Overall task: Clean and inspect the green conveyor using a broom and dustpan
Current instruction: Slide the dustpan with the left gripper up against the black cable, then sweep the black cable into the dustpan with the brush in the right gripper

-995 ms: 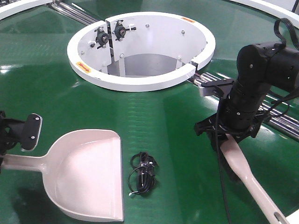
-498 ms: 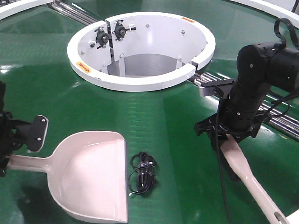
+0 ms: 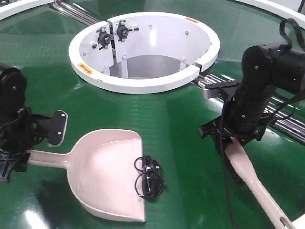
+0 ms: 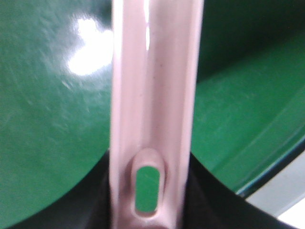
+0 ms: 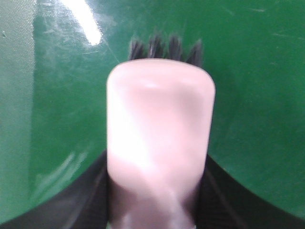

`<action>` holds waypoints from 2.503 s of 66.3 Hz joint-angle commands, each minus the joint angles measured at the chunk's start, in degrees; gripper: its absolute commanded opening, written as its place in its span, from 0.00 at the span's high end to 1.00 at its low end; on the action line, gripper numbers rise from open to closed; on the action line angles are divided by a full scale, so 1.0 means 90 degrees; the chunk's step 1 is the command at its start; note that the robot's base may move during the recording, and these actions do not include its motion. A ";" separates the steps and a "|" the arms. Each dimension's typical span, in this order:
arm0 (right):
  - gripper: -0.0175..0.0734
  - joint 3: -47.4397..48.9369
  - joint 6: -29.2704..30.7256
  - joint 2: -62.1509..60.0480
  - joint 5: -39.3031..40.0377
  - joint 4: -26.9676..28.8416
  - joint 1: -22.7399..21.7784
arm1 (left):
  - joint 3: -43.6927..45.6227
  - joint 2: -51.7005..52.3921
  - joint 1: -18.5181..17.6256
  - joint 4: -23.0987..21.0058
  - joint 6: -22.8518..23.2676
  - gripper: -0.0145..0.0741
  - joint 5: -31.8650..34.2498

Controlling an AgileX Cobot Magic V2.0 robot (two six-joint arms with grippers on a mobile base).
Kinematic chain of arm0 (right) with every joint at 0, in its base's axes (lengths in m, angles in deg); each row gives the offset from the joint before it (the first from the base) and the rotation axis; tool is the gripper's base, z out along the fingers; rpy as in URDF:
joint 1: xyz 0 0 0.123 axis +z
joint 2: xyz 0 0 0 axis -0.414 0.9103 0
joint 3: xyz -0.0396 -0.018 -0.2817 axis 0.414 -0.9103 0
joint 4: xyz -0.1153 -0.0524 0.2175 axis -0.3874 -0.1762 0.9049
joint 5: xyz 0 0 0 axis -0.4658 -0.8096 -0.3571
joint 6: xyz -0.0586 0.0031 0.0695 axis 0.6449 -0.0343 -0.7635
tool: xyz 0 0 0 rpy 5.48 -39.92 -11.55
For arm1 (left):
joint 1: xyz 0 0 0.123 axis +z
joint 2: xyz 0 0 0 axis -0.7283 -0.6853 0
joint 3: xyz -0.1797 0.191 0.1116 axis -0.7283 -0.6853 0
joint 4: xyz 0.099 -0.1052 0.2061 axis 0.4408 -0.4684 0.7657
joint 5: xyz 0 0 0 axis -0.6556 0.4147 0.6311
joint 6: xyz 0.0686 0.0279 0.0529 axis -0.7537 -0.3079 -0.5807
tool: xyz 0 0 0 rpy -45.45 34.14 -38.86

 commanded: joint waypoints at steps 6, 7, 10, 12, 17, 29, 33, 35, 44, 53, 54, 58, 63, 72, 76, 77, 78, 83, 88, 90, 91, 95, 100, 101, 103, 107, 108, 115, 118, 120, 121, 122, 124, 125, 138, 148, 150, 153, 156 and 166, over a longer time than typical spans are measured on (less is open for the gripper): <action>0.82 0.0172 0.0016 -0.0314 -0.0303 0.0000 -0.0024 | 0.0212 0.0059 -0.0261 -0.0203 0.0148 0.86 -0.0117; 0.82 0.0172 0.0016 -0.0314 -0.0303 0.0000 -0.0024 | 0.0217 0.0039 -0.0281 -0.0234 0.0148 0.86 -0.0117; 0.82 0.0172 0.0016 -0.0314 -0.0303 0.0000 -0.0024 | 0.0234 -0.0001 -0.0317 -0.0301 0.0148 0.86 -0.0117; 0.82 0.0172 0.0016 -0.0314 -0.0314 0.0000 -0.0024 | 0.0261 -0.0045 -0.0361 -0.0351 0.0148 0.86 -0.0117; 0.82 0.0172 0.0016 -0.0314 -0.0314 0.0000 -0.0024 | 0.0334 -0.0107 -0.0422 -0.0473 0.0148 0.86 -0.0117; 0.82 0.0172 0.0016 -0.0314 -0.0307 0.0000 -0.0024 | 0.0448 -0.0168 -0.0493 -0.0683 0.0148 0.86 -0.0097; 0.82 0.0172 0.0016 -0.0314 -0.0312 0.0000 -0.0024 | 0.0448 -0.0168 -0.0493 -0.0782 0.0148 0.86 -0.0104; 0.82 0.0172 0.0016 -0.0314 -0.0312 0.0000 -0.0024 | 0.0442 -0.0168 -0.0493 -0.0826 0.0148 0.86 -0.0104; 0.82 0.0172 0.0016 -0.0314 -0.0307 0.0000 -0.0024 | 0.0442 -0.0168 -0.0493 -0.0965 0.0148 0.86 -0.0110; 0.82 0.0172 0.0024 -0.0314 -0.0308 0.0000 -0.0024 | 0.0442 -0.0168 -0.0493 -0.0959 0.0148 0.86 -0.0103; 0.82 0.0172 0.0024 -0.0314 -0.0308 0.0000 -0.0024 | 0.0442 -0.0168 -0.0493 -0.0959 0.0148 0.86 -0.0103; 0.82 0.0172 0.0024 -0.0314 -0.0308 0.0000 -0.0024 | 0.0442 -0.0168 -0.0493 -0.0959 0.0148 0.86 -0.0103; 0.82 0.0172 0.0024 -0.0314 -0.0308 0.0000 -0.0024 | 0.0442 -0.0168 -0.0493 -0.0959 0.0148 0.86 -0.0103; 0.82 0.0172 0.0024 -0.0314 -0.0308 0.0000 -0.0024 | 0.0442 -0.0168 -0.0493 -0.0959 0.0148 0.86 -0.0103; 0.82 0.0172 0.0024 -0.0314 -0.0308 0.0000 -0.0024 | 0.0442 -0.0168 -0.0493 -0.0959 0.0148 0.86 -0.0103; 0.82 0.0172 0.0024 -0.0314 -0.0308 0.0000 -0.0024 | 0.0442 -0.0168 -0.0493 -0.0959 0.0148 0.86 -0.0103; 0.82 0.0172 0.0024 -0.0314 -0.0315 0.0000 -0.0024 | 0.0442 -0.0168 -0.0493 -0.0959 0.0148 0.86 -0.0103; 0.82 0.0172 0.0024 -0.0314 -0.0307 0.0000 -0.0024 | 0.0442 -0.0168 -0.0493 -0.0959 0.0148 0.86 -0.0103; 0.82 0.0172 0.0024 -0.0314 -0.0174 0.0000 -0.0024 | 0.0442 -0.0168 -0.0493 -0.0959 0.0148 0.86 -0.0103; 0.82 0.0172 0.0024 -0.0314 -0.0124 0.0000 -0.0024 | 0.0442 -0.0168 -0.0493 -0.0959 0.0148 0.86 -0.0103; 0.82 0.0172 0.0024 -0.0314 -0.0116 0.0000 -0.0024 | 0.0442 -0.0168 -0.0493 -0.0959 0.0148 0.86 -0.0103; 0.82 0.0172 0.0024 -0.0314 -0.0108 0.0000 -0.0024 | 0.0442 -0.0168 -0.0493 -0.0959 0.0148 0.86 -0.0103; 0.82 0.0172 0.0016 -0.0314 -0.0141 0.0000 -0.0024 | 0.0442 -0.0168 -0.0493 -0.0959 0.0148 0.86 -0.0103; 0.82 0.0172 0.0016 -0.0314 -0.0141 0.0000 -0.0024 | 0.0442 -0.0168 -0.0493 -0.0959 0.0148 0.86 -0.0103; 0.82 0.0172 0.0016 -0.0314 -0.0135 0.0000 -0.0024 | 0.0442 -0.0168 -0.0493 -0.0959 0.0148 0.86 -0.0103; 0.82 0.0172 0.0016 -0.0314 -0.0094 0.0000 -0.0024 | 0.0442 -0.0168 -0.0493 -0.0959 0.0148 0.86 -0.0103; 0.82 0.0172 0.0022 -0.0314 -0.0094 0.0000 -0.0024 | 0.0442 -0.0168 -0.0493 -0.0959 0.0148 0.86 -0.0103; 0.82 0.0172 -0.0117 -0.0314 -0.0305 0.0091 -0.0024 | 0.0442 -0.0168 -0.0493 -0.0959 0.0148 0.86 -0.0103; 0.82 0.0172 -0.0336 -0.0314 -0.0350 0.0153 -0.0008 | 0.0442 -0.0168 -0.0493 -0.0959 0.0148 0.86 -0.0103; 0.82 0.0172 -0.0412 -0.0314 -0.0333 0.0192 -0.0008 | 0.0442 -0.0168 -0.0493 -0.0959 0.0148 0.86 -0.0103; 0.82 0.0172 -0.0477 -0.0314 -0.0324 0.0216 -0.0008 | 0.0442 -0.0168 -0.0493 -0.0959 0.0148 0.86 -0.0103; 0.82 0.0172 -0.0509 -0.0314 -0.0305 0.0248 -0.0008 | 0.0442 -0.0168 -0.0493 -0.0959 0.0148 0.86 -0.0103; 0.82 0.0172 -0.0540 -0.0314 -0.0279 0.0302 0.0013 | 0.0442 -0.0168 -0.0493 -0.0959 0.0148 0.86 -0.0103; 0.82 0.0172 -0.0557 -0.0314 -0.0265 0.0333 0.0035 | 0.0442 -0.0168 -0.0493 -0.0959 0.0148 0.86 -0.0103; 0.81 0.0172 -0.0655 0.0013 -0.0334 0.0361 0.0309 | 0.0442 -0.0168 -0.0493 -0.0959 0.0148 0.86 -0.0103; 0.81 0.0172 -0.0703 0.0378 -0.0288 0.0569 0.0470 | 0.0442 -0.0168 -0.0493 -0.0959 0.0148 0.86 -0.0103; 0.81 0.0172 -0.0703 0.0467 -0.0250 0.0610 0.0519 | 0.0442 -0.0168 -0.0493 -0.0959 0.0148 0.86 -0.0103; 0.81 0.0172 -0.0697 0.0552 -0.0181 0.0688 0.0571 | 0.0442 -0.0168 -0.0493 -0.0959 0.0148 0.86 -0.0103; 0.81 0.0172 -0.0704 0.0658 -0.0092 0.0747 0.0650 | 0.0442 -0.0168 -0.0493 -0.0959 0.0148 0.86 -0.0103; 0.81 0.0179 -0.0697 0.0901 0.0081 0.1095 0.0876 | 0.0442 -0.0168 -0.0493 -0.0959 0.0148 0.86 -0.0103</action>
